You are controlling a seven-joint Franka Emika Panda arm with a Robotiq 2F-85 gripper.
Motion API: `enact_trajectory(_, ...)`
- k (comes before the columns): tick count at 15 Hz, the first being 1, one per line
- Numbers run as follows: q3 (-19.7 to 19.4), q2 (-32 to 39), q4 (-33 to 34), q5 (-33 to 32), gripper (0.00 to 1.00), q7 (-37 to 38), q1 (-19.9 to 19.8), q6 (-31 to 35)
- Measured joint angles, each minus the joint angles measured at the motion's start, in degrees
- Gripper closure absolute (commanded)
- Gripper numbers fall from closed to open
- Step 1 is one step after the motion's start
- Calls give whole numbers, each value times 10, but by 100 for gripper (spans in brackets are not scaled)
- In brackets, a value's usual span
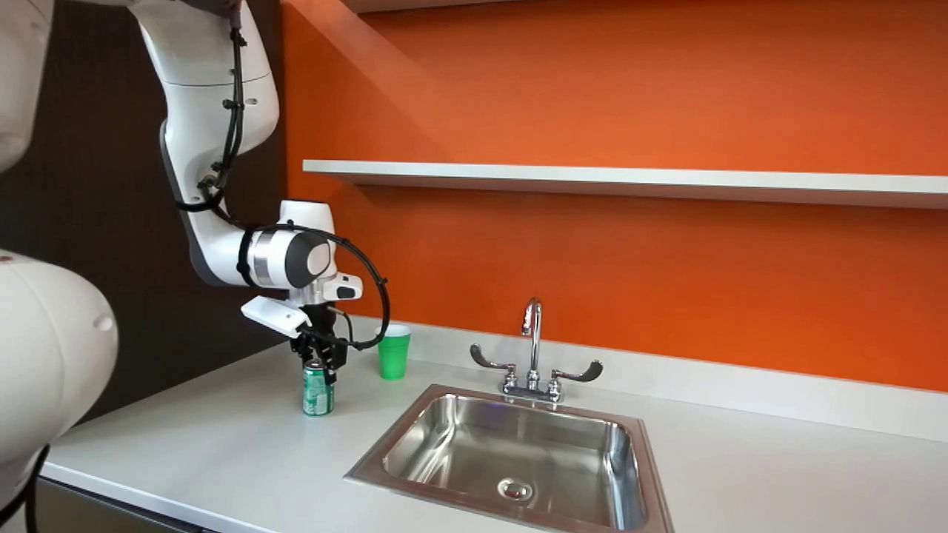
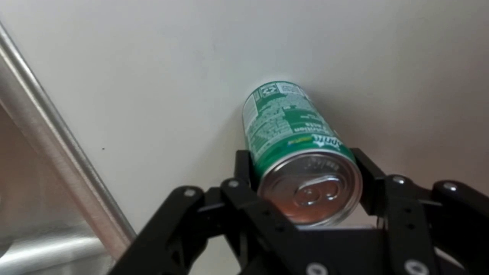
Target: Put the can on the shelf
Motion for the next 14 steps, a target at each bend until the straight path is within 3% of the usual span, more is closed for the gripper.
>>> enact_trajectory(8,-17,-11,0,-13,61,27,11,-3)
enact_trajectory(14,-27,-81,-1,-72,61,88,20,-58)
